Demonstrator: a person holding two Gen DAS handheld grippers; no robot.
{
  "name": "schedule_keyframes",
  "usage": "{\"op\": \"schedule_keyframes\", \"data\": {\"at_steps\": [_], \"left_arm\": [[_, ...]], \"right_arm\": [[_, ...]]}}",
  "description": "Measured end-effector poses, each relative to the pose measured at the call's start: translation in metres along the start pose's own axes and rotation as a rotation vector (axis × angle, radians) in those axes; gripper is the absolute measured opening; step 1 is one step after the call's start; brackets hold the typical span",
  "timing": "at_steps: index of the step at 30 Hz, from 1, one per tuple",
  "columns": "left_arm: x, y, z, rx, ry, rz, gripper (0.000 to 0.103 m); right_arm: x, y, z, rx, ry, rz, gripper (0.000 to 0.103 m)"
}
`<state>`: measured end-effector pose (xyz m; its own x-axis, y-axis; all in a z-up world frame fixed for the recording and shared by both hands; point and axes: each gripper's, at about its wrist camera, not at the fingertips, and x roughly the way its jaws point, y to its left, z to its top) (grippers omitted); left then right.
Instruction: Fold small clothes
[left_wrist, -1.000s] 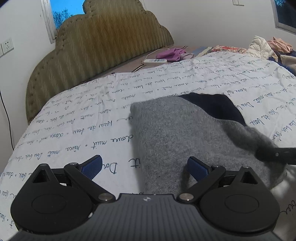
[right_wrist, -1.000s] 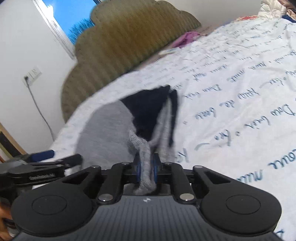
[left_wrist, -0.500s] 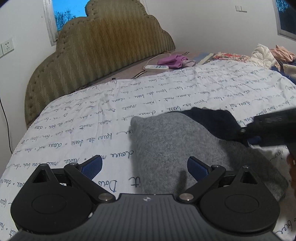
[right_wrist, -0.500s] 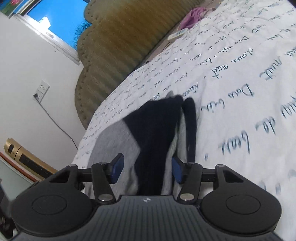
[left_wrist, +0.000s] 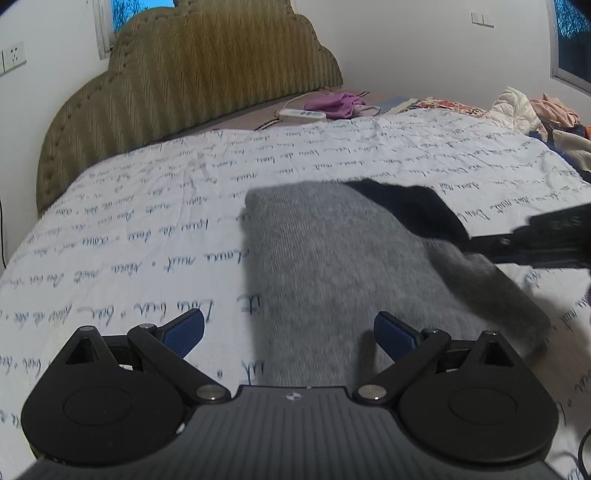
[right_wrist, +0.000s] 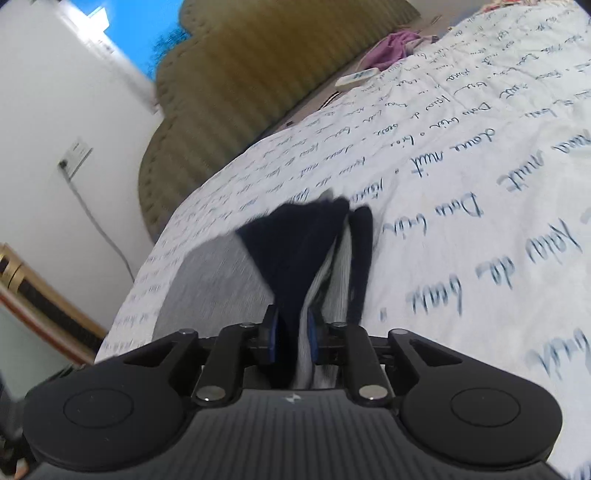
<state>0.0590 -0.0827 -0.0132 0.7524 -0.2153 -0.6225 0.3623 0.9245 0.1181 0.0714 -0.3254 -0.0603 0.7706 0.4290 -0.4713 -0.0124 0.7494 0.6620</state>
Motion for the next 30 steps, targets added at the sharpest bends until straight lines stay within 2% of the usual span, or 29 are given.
{"op": "schedule_keyframes", "data": {"at_steps": [5, 8, 10, 12, 14, 16, 18, 23, 30], "left_arm": [[-0.015, 0.007, -0.018, -0.025, 0.003, -0.044, 0.099], [-0.024, 0.011, -0.03, -0.026, 0.014, -0.083, 0.099], [-0.03, 0.012, -0.038, -0.012, 0.013, -0.101, 0.1], [-0.031, 0.013, -0.043, 0.014, 0.013, -0.101, 0.1], [-0.029, 0.013, -0.047, 0.04, 0.01, -0.077, 0.1], [-0.027, 0.013, -0.049, 0.068, 0.013, -0.051, 0.1], [-0.024, 0.015, -0.051, 0.071, 0.005, -0.007, 0.1], [-0.012, 0.024, -0.053, 0.068, 0.019, 0.108, 0.103], [-0.012, 0.036, -0.055, 0.021, 0.038, 0.066, 0.102]], "right_arm": [[-0.033, -0.007, -0.026, 0.075, 0.005, 0.06, 0.018], [-0.041, -0.005, -0.04, 0.072, 0.025, 0.074, 0.025], [-0.043, -0.001, -0.047, 0.056, 0.036, 0.077, 0.037], [-0.045, 0.001, -0.052, 0.04, 0.03, 0.061, 0.042], [-0.044, 0.001, -0.054, 0.039, 0.015, 0.04, 0.041], [-0.041, 0.0, -0.055, 0.058, 0.018, 0.032, 0.02], [-0.039, 0.0, -0.056, 0.055, 0.019, -0.005, 0.014], [-0.041, -0.007, -0.06, 0.105, 0.012, 0.014, 0.01], [-0.042, -0.005, -0.063, 0.056, 0.037, -0.014, 0.009]]}}
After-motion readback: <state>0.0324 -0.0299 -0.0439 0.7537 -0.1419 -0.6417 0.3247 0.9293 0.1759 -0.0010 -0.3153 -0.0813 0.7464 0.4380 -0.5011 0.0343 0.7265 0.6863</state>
